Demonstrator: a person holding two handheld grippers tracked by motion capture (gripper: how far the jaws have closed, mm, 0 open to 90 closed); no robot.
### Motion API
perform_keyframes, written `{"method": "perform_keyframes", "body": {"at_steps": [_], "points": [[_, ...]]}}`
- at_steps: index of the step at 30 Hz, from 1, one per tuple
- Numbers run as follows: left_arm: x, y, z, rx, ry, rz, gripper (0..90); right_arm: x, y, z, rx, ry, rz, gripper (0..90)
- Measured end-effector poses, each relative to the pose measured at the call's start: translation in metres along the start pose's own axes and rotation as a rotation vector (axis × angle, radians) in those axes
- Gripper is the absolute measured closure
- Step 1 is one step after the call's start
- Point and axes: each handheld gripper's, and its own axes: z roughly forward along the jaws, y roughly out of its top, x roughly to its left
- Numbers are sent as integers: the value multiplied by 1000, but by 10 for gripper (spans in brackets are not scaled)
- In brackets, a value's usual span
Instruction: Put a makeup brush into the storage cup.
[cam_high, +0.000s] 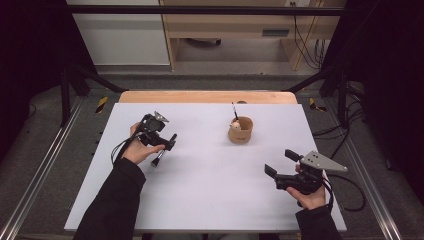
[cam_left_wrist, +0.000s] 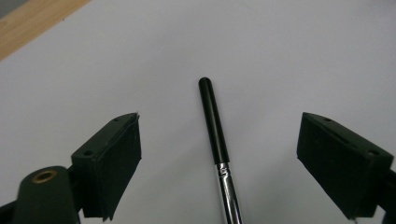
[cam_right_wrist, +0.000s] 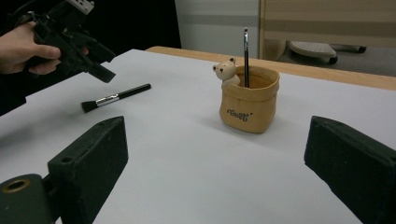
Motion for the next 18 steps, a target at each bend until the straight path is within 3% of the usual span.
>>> {"method": "perform_keyframes", "body": {"at_steps": [18], "points": [[5,-23,25,101,-68,-55,319,1,-1,3,9,6,11,68]]}}
